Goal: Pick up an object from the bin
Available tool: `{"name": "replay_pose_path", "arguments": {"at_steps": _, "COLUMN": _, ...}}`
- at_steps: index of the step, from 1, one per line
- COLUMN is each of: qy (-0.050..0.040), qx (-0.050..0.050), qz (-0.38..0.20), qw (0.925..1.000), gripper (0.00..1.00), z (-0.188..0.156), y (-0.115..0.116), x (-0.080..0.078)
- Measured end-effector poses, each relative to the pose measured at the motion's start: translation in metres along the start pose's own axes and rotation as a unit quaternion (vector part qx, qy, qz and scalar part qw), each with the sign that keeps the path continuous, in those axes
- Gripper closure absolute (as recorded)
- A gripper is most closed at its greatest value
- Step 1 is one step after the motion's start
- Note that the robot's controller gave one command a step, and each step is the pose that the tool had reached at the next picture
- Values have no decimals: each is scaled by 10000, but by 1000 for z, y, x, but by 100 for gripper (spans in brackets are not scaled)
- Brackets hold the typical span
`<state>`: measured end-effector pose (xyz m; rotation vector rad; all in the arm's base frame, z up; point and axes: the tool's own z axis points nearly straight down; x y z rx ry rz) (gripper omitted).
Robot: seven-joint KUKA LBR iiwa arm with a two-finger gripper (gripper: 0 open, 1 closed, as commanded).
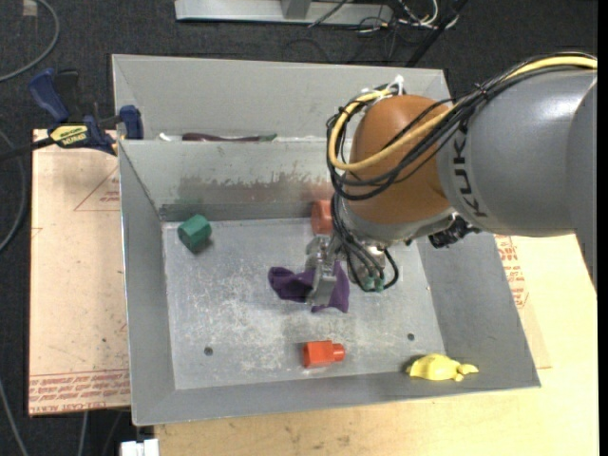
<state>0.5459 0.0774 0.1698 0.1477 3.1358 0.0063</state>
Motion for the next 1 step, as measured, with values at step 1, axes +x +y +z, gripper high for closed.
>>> {"name": "replay_pose_path", "arguments": {"at_steps": 1, "qy": -14, "qx": -8, "qz": 51, "qw": 10000, "gripper": 100, "z": -97, "y": 8, "x": 5}}
